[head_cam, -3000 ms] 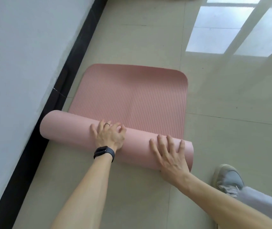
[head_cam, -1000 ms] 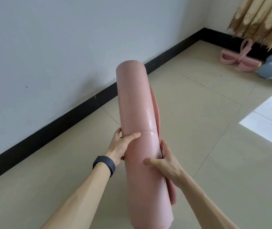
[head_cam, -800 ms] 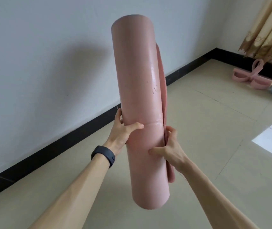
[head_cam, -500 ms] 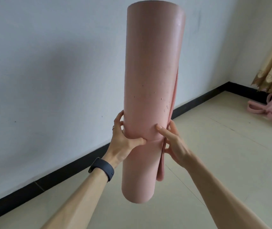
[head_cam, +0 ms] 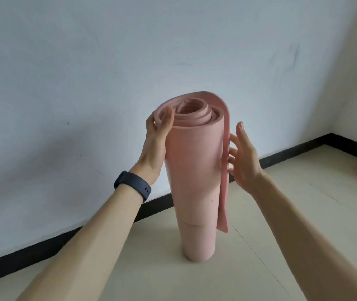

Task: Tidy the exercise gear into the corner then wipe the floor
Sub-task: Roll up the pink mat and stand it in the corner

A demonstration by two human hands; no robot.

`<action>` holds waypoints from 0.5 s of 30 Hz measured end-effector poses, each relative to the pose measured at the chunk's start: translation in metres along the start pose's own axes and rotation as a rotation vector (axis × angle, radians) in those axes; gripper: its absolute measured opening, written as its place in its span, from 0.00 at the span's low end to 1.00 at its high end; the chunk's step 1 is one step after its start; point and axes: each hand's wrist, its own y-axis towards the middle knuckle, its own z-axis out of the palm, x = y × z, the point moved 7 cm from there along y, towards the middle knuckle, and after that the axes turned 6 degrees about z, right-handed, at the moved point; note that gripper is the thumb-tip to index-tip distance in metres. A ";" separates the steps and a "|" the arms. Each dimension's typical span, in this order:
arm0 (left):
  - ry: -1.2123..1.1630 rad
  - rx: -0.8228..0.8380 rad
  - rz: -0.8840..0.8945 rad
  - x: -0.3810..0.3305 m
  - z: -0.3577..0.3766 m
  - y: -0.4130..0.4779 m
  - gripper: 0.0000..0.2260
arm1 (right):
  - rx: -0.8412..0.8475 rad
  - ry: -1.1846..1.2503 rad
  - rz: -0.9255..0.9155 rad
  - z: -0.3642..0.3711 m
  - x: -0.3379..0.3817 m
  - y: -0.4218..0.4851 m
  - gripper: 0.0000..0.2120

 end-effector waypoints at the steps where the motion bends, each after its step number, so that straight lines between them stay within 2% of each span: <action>1: 0.012 -0.035 -0.007 -0.010 -0.001 0.009 0.39 | -0.014 -0.016 -0.017 0.003 0.015 0.001 0.40; 2: 0.046 -0.039 -0.020 -0.018 0.001 0.016 0.36 | -0.025 -0.051 -0.030 0.006 0.029 0.002 0.41; 3: 0.109 -0.013 -0.023 -0.027 0.007 0.021 0.31 | -0.016 -0.077 -0.052 0.011 0.043 0.003 0.39; 4: 0.190 0.019 -0.027 -0.031 0.014 0.026 0.25 | 0.016 -0.118 -0.075 0.018 0.055 0.004 0.31; 5: 0.262 0.047 -0.040 -0.032 0.019 0.030 0.24 | 0.039 -0.141 -0.087 0.023 0.061 0.006 0.22; 7: 0.336 0.071 -0.087 -0.028 0.026 0.036 0.31 | 0.024 -0.142 -0.048 0.018 0.060 0.009 0.15; 10: 0.390 0.063 -0.077 -0.031 0.033 0.046 0.39 | -0.017 -0.191 0.101 -0.001 0.051 0.010 0.21; 12: 0.464 0.112 -0.101 -0.030 0.044 0.053 0.42 | 0.000 -0.305 0.117 -0.008 0.058 0.008 0.22; 14: 0.540 0.161 -0.123 -0.028 0.057 0.059 0.40 | 0.047 -0.336 0.039 -0.012 0.074 0.014 0.21; 15: 0.568 0.175 -0.115 -0.029 0.061 0.062 0.35 | 0.053 -0.321 0.015 -0.017 0.081 0.020 0.25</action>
